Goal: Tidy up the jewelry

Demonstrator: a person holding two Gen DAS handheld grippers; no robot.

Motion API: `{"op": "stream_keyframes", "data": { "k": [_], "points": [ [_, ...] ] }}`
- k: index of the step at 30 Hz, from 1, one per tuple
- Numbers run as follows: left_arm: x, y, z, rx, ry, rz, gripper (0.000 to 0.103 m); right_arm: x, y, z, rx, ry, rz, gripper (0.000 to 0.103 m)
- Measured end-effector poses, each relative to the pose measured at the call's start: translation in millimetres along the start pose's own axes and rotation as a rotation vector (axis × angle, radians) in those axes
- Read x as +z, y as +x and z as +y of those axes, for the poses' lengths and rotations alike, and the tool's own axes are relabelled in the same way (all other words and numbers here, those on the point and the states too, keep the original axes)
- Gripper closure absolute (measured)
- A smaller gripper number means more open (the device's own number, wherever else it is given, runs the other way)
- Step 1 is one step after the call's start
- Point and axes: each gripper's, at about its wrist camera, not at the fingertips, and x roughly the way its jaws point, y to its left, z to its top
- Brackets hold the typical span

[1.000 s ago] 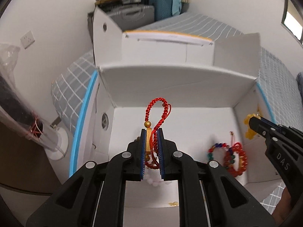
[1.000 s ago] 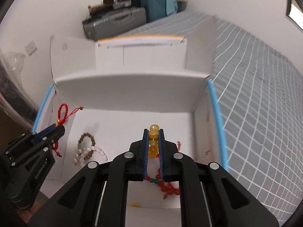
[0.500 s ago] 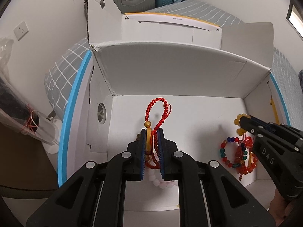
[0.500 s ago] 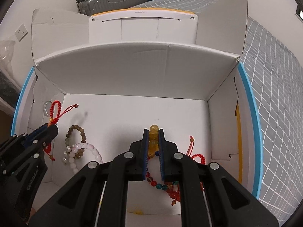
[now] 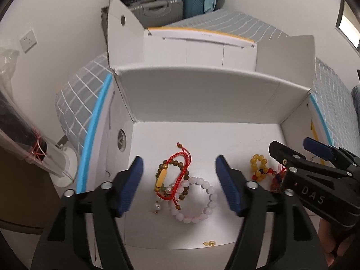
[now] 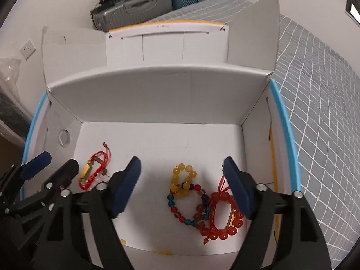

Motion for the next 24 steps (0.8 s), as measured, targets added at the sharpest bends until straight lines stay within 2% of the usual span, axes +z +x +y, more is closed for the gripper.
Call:
{"op": "stream_keyframes", "data": {
  "k": [3,4,7,14,18,24],
  "points": [
    [-1,-15,2,0.025,-0.007,-0.055,0.016,-2,-16,-6,-0.018,0.019,-0.056,0.013],
    [-2,-20,3,0.030,-0.008,-0.073,0.014,-4,-22,-10,-0.019,0.030,-0.075,0.010],
    [-7,-31,7,0.030,-0.012,-0.097,0.011,-7,-37,-15,-0.025,0.049,-0.108,0.008],
    [-23,-60,19,0.013,-0.024,-0.151,0.006,-31,-83,-13,-0.029,0.029,-0.193,0.008],
    [-37,-82,22,0.002,-0.024,-0.184,0.006,-54,-112,-4,-0.039,0.021,-0.257,0.008],
    [-59,-114,25,-0.008,-0.007,-0.241,0.006,-87,-143,1,-0.040,0.008,-0.304,0.008]
  ]
}}
